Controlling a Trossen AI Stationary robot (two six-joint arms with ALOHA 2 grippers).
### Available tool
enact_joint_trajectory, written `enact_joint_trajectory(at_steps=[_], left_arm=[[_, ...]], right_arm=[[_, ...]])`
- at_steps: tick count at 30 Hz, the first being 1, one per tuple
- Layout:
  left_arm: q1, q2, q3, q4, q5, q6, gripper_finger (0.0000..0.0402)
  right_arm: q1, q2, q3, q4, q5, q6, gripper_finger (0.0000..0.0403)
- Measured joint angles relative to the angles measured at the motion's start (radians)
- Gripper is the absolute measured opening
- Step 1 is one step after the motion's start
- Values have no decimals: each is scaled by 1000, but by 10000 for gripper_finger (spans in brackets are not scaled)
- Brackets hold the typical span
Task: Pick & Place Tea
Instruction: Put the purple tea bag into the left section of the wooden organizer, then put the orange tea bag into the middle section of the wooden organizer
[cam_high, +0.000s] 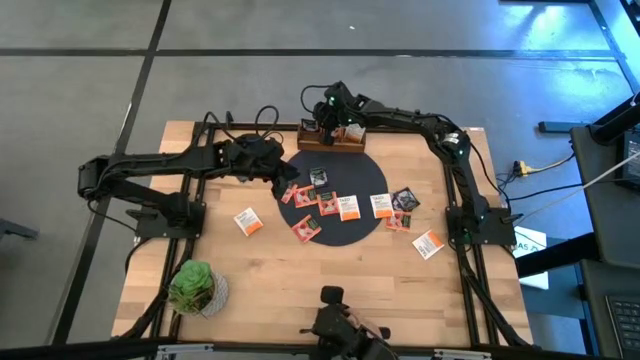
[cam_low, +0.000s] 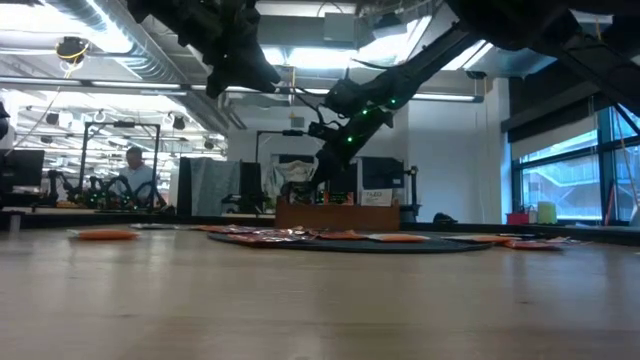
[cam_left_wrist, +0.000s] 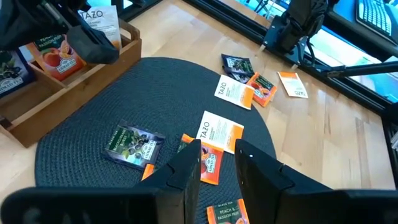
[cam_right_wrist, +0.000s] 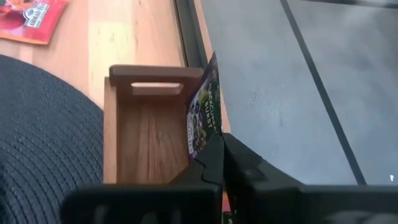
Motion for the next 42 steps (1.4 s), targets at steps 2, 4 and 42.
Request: enact_joint_trajectory(at_steps=[2,4,42], left_arm=[[0,0,0,-1,0,0,95],[0,0,0,-3,0,0,95],[-319,398,0,-105,-9,-345,95]], right_arm=[[3,0,0,10,-1,0,16],[3,0,0,18,-2,0,30],[380,-150,-191,-384,-358,525,120]])
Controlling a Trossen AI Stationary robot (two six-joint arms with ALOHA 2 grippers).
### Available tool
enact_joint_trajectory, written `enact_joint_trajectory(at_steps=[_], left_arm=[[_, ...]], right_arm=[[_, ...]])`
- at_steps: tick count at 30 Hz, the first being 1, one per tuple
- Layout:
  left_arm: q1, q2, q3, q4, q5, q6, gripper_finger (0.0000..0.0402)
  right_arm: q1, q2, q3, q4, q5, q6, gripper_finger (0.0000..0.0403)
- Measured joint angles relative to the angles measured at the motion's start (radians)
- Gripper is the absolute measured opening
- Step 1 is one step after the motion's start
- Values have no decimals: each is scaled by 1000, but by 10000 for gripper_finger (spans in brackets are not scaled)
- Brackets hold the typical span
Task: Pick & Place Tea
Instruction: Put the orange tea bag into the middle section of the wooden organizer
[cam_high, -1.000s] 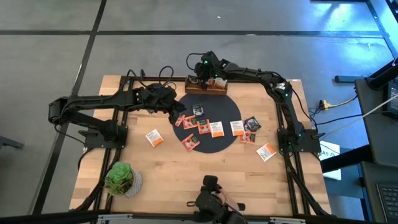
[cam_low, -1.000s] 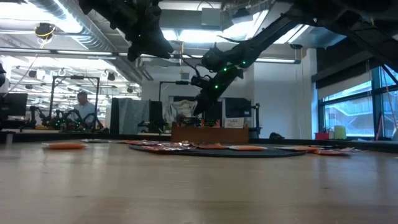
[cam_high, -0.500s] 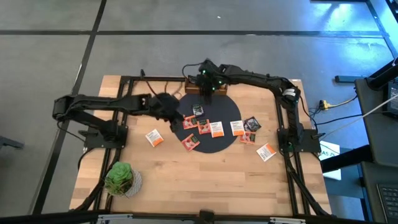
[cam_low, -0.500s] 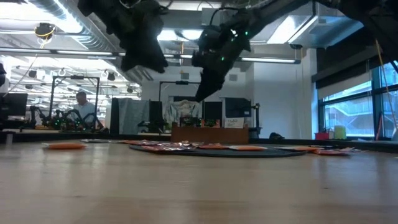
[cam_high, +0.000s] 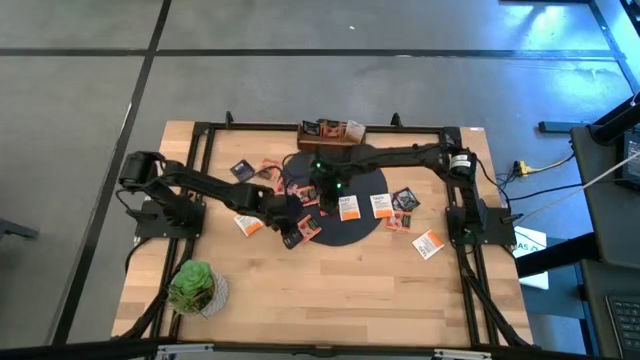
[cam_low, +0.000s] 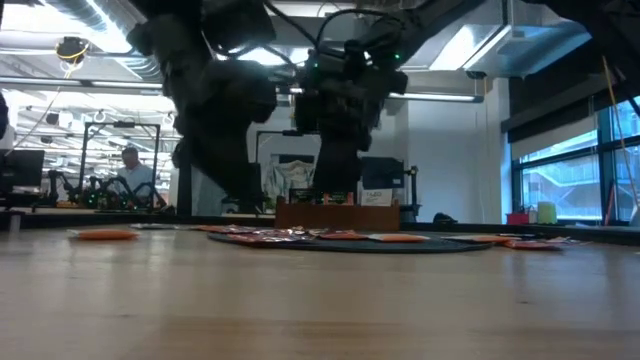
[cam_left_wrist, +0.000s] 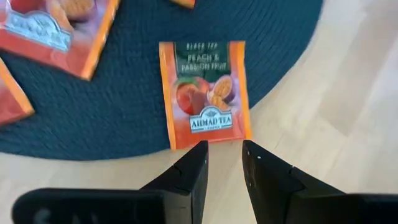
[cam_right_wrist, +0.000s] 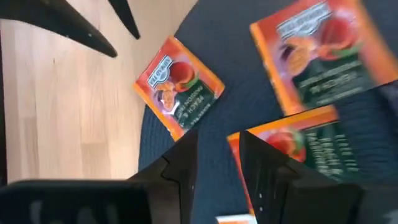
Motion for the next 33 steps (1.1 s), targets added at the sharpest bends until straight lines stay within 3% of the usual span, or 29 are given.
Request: enact_joint_trajectory(at_steps=[9,18,23,33], left_arm=[[-45,103,0,79,-51,-65,95],[-63,169,2,119,-70,-86,95],[-63,183,3,148,-71,-85,95],[-69,185,2,153,-74,-85,95]], right_arm=[[20,0,-170,230,2,391,120],[97,0,-233,307,2,422,120],[136,0,-233,345,91,452,120],[98,-7,-231,355,76,444,120]])
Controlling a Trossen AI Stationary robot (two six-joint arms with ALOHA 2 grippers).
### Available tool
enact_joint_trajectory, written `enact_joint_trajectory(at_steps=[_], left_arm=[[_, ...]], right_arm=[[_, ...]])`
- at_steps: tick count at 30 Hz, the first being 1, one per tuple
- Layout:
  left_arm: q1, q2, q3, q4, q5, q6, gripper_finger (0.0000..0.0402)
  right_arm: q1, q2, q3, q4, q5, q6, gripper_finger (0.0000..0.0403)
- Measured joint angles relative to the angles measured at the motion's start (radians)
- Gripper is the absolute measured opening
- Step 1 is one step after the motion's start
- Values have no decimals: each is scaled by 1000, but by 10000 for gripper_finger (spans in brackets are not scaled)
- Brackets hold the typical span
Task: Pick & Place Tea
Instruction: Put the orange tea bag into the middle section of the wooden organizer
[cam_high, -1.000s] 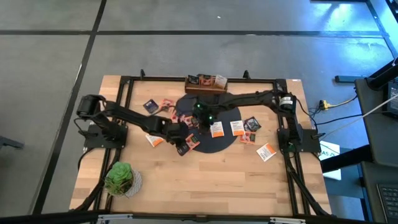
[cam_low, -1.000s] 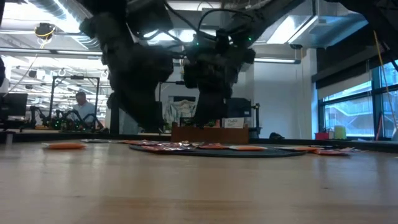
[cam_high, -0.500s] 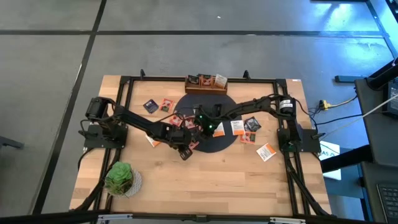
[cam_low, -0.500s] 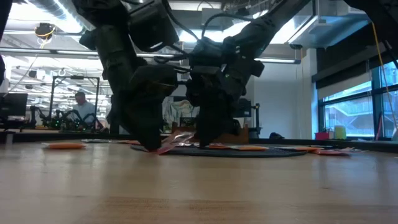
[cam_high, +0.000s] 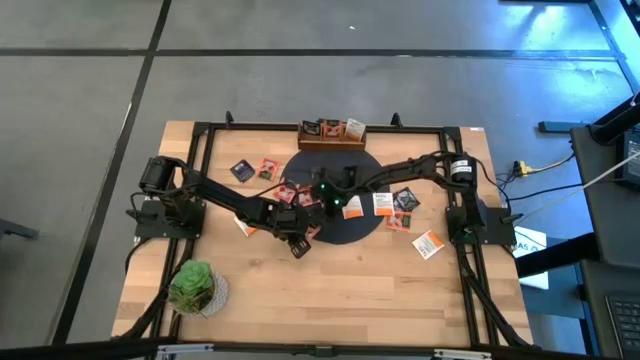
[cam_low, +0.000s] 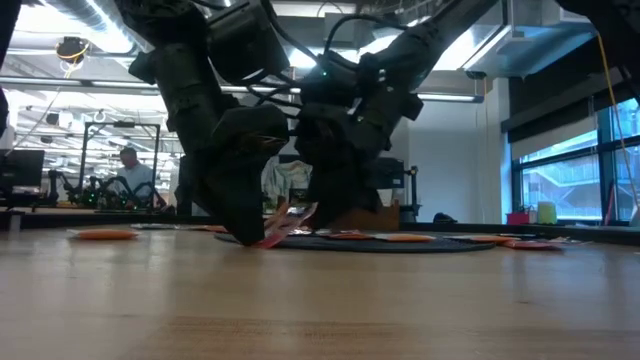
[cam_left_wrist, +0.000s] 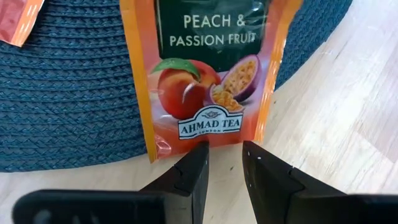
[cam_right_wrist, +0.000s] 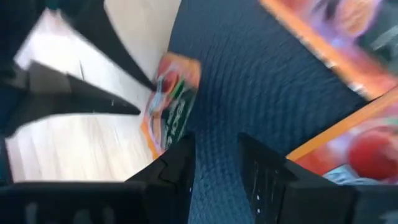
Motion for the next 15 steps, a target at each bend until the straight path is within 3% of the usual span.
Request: enact_joint_trajectory(at_steps=[4,15], left_arm=[[0,0,-1,2,-1,0,95],[0,1,-2,10,-12,-8,95]], right_arm=[[-26,0,9,8,-57,0,120],[-31,0,9,16,-61,-1,120]])
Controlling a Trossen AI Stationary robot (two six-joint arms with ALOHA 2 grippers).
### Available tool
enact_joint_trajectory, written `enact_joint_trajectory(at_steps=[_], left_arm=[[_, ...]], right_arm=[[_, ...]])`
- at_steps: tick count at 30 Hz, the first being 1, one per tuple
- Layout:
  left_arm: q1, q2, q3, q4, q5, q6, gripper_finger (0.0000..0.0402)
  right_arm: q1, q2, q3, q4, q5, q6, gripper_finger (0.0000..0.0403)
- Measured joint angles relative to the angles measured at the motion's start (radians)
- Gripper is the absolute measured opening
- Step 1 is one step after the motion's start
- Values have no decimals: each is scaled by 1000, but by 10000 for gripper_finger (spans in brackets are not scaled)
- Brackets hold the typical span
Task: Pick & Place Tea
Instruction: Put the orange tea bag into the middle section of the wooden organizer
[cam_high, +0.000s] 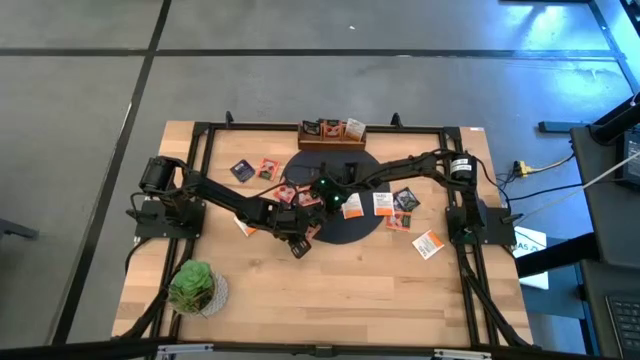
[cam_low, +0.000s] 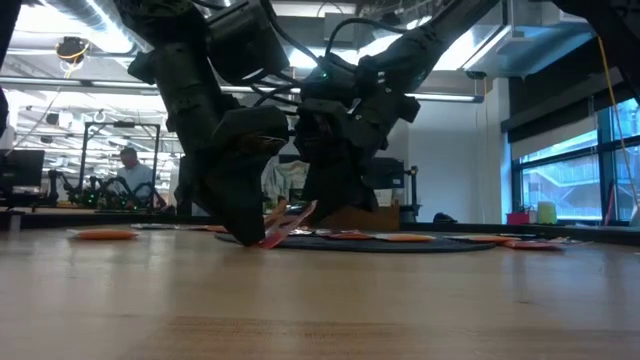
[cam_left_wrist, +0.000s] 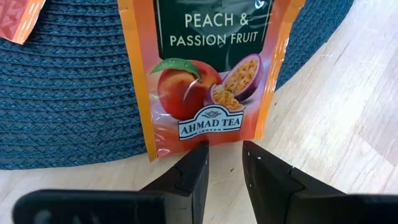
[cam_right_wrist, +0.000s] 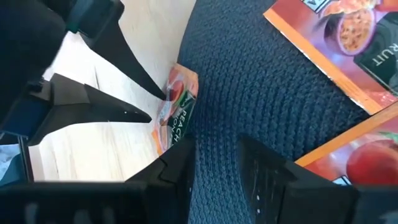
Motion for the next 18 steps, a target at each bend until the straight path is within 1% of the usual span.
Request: enact_joint_trajectory(at_steps=[12,16,18], left_arm=[[0,0,0,1,0,0,95],[0,0,0,2,0,1,95],[0,0,0,2,0,1,95]], right_arm=[[-55,-2,0,52,-4,20,120],[-57,-2,0,47,-65,27,120],[-55,-2,0,47,-76,27,120]])
